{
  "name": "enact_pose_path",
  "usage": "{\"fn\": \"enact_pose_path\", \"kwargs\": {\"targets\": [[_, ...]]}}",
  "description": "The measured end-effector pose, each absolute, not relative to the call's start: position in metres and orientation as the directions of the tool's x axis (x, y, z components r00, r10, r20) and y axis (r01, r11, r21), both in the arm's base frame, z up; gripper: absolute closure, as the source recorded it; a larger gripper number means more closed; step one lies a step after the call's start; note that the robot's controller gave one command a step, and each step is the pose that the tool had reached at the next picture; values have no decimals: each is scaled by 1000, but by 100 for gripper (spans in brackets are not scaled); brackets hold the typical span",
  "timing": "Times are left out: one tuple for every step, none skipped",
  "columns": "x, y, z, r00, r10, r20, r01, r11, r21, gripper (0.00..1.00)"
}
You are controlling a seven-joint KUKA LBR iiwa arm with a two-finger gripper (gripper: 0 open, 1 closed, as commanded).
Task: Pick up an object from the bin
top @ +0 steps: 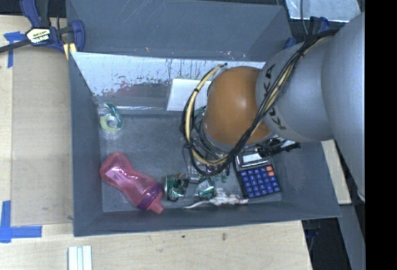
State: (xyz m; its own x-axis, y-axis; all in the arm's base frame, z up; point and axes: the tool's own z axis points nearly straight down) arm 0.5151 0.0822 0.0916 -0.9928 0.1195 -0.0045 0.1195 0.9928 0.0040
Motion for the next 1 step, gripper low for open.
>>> {"fn": "enact_pose_path", "kwargs": {"targets": [[496,61,75,-999,-40,-12,-40,999,3,0]]}}
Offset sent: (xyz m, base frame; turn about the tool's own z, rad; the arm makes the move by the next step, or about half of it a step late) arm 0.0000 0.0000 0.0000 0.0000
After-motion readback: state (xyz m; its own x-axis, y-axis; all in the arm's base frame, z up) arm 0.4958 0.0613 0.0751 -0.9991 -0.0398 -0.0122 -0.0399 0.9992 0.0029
